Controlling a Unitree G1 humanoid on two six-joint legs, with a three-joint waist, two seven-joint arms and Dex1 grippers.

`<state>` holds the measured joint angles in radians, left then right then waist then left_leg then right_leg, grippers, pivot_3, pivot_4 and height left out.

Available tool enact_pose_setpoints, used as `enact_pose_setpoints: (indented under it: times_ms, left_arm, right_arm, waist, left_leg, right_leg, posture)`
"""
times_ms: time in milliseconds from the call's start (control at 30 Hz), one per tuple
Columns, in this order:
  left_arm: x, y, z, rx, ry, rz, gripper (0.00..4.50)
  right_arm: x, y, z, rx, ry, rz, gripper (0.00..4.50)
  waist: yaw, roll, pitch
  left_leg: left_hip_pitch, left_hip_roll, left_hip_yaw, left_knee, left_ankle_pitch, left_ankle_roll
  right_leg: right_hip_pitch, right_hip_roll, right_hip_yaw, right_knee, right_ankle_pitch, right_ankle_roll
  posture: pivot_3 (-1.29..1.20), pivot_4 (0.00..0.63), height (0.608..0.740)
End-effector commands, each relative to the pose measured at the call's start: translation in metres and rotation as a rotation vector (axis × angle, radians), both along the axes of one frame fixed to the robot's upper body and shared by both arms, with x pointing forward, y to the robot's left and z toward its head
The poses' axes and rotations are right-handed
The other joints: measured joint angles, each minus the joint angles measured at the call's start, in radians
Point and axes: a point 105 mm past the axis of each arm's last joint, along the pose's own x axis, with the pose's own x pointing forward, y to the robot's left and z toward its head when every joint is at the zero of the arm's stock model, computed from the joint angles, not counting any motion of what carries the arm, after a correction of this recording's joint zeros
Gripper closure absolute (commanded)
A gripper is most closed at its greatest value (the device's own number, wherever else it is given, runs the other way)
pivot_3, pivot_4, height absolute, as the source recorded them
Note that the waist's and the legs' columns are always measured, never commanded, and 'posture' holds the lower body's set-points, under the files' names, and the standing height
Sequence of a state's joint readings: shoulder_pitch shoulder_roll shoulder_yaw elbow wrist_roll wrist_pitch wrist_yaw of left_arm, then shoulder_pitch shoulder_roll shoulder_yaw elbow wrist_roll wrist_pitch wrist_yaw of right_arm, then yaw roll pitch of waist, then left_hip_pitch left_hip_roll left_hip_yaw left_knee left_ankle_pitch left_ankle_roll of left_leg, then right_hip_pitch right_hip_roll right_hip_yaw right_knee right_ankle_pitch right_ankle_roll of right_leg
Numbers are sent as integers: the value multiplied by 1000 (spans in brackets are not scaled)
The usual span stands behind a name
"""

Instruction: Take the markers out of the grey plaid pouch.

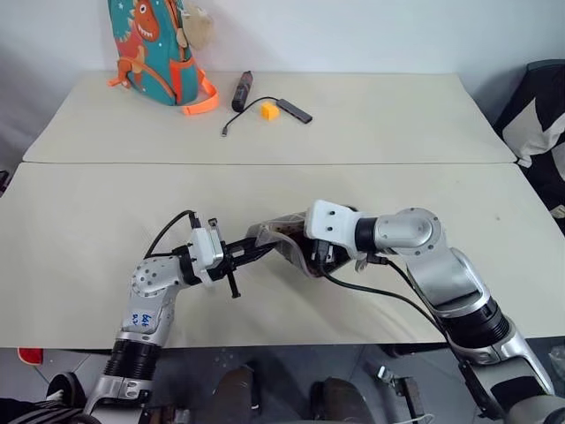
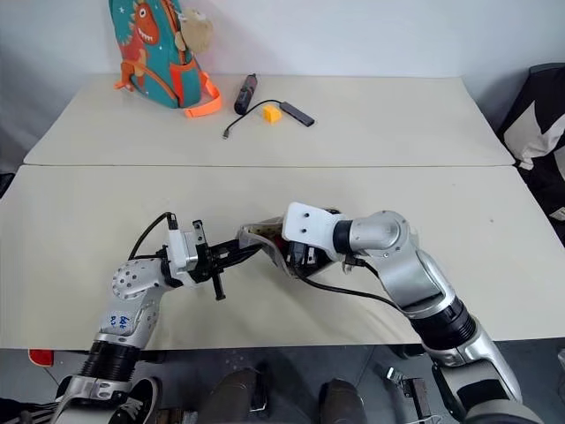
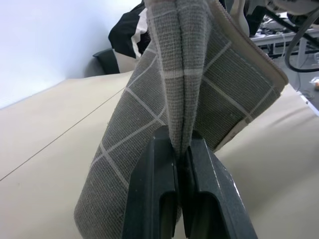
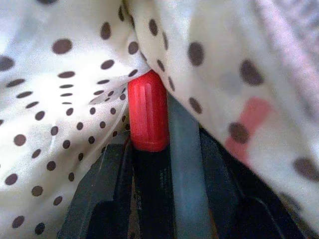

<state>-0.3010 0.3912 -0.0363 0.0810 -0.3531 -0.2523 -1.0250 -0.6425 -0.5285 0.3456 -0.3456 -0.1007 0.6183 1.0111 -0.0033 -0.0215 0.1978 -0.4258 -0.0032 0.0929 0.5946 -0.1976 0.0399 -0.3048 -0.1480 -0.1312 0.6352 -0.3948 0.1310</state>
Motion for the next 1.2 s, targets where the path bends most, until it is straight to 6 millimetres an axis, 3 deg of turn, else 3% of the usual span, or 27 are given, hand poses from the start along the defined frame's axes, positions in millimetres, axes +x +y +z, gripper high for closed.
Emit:
enact_pose_setpoints:
  times_ms: [33, 167, 400, 567, 933, 1033, 1200]
  left_arm:
    - [-1, 10, -9, 44, 51, 2, 4500]
    - [4, 17, -11, 55, 54, 28, 4500]
    - [10, 35, -14, 67, 60, 66, 4500]
    - [12, 40, -17, 72, 68, 75, 4500]
    - [12, 36, -12, 31, 64, 64, 4500]
    - [10, 34, -6, -10, 67, 53, 4500]
    - [3, 23, 6, -80, 77, -5, 4500]
  right_arm:
    - [-2, -3, 32, 62, -113, 14, 2886]
    - [-20, 7, 43, 112, -112, 152, 2888]
    - [-16, -2, 56, 173, -153, 140, 2949]
    - [-15, -5, 60, 201, -155, 131, 4470]
    - [-11, -11, 45, 102, -188, 127, 4470]
    - [-2, -14, 46, 61, -228, 100, 3960]
    - [4, -12, 33, -65, -264, 109, 2305]
  waist:
    - [0, 0, 0]
    - [-1, 0, 0]
    - [0, 1, 0]
    - [-2, 0, 0]
    - [-1, 0, 0]
    - [-1, 0, 0]
    - [-2, 0, 1]
  left_leg:
    - [0, 0, 0, 0, 0, 0]
    - [0, 0, 0, 0, 0, 0]
    - [0, 0, 0, -1, 0, 0]
    - [0, 0, 0, -1, 0, 0]
    - [0, 0, 0, -1, 0, 0]
    - [0, 0, 0, -1, 0, 0]
    - [-1, 0, 0, -1, 0, 0]
  right_leg:
    - [0, 0, 0, 0, 0, 0]
    - [0, 0, 0, -1, 0, 0]
    - [0, 0, 0, -1, 0, 0]
    - [-1, 0, 0, -1, 0, 0]
    - [-1, -1, 0, -1, 0, 0]
    - [-1, -1, 0, -1, 0, 0]
    - [-1, -1, 0, -1, 0, 0]
  posture:
    - [0, 150, 740]
    - [0, 150, 740]
    - [0, 150, 740]
    - [0, 150, 740]
    - [0, 150, 740]
    - [0, 150, 740]
    - [0, 150, 740]
